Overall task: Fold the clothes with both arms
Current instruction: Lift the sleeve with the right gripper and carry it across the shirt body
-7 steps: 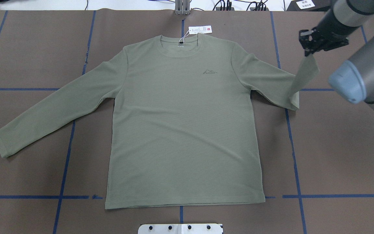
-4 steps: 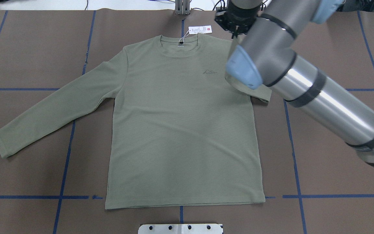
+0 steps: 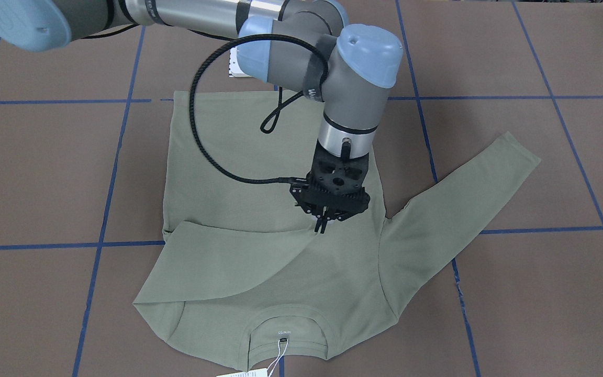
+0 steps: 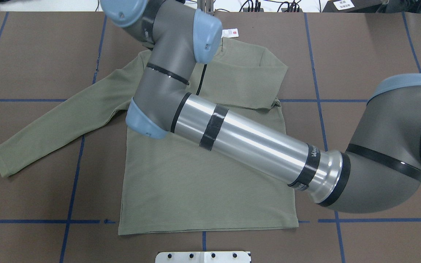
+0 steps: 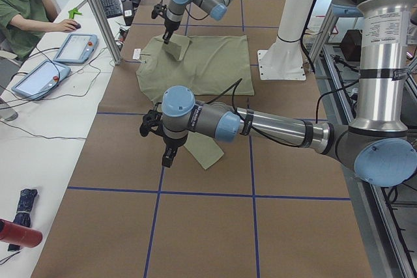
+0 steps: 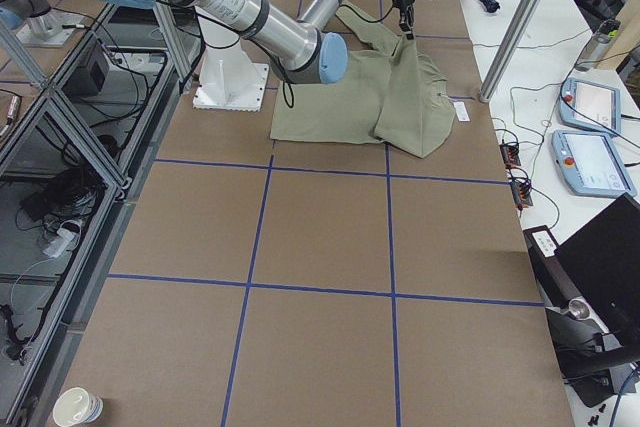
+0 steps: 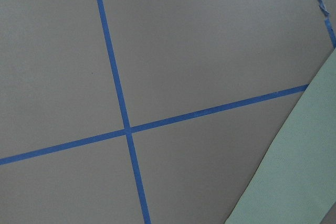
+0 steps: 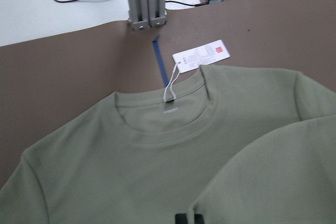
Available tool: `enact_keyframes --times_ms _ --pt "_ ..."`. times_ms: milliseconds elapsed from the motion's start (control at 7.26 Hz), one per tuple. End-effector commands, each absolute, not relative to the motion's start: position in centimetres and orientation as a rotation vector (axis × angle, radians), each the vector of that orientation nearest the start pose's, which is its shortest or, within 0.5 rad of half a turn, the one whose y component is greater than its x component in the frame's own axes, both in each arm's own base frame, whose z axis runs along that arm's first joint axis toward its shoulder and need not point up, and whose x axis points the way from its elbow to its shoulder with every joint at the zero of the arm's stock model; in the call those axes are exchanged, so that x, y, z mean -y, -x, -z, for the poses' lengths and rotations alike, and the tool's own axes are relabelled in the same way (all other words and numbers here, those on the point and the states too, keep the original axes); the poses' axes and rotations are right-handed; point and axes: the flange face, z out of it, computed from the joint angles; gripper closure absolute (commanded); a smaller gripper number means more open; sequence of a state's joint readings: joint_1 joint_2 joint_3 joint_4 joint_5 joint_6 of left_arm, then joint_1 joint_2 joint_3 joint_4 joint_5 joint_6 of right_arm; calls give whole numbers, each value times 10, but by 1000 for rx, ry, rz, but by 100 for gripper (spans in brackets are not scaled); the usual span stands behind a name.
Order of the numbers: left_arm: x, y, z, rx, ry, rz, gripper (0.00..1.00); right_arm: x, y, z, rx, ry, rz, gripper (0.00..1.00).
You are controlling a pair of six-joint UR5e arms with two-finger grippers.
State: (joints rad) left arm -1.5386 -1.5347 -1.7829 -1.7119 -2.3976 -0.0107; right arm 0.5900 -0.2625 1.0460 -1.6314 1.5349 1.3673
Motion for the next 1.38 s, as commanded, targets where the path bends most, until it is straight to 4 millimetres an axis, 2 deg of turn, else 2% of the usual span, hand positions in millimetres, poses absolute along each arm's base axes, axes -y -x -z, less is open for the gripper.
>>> enact_keyframes --times_ms 0,138,276,689,827,965,1102,1240 --pt "488 44 -552 -826 -280 -151 0 545 663 22 669 -357 -374 100" --pt "488 44 -552 -826 -280 -151 0 542 679 26 698 -371 -372 100" --pt "488 44 -552 -828 -280 -151 0 536 688 24 692 -404 -375 100" --pt "488 44 -551 -828 -281 -152 0 531 689 41 725 -413 -371 100" --pt "488 44 -551 -826 -283 -152 0 535 696 33 738 -420 -361 15" --pt "488 44 -547 -824 -290 -155 0 536 695 37 752 -416 -362 0" --pt "494 44 -539 -819 -324 -169 0 543 688 42 771 -381 -359 0" --pt "519 42 -540 -825 -382 -178 0 574 659 43 801 -308 -368 0"
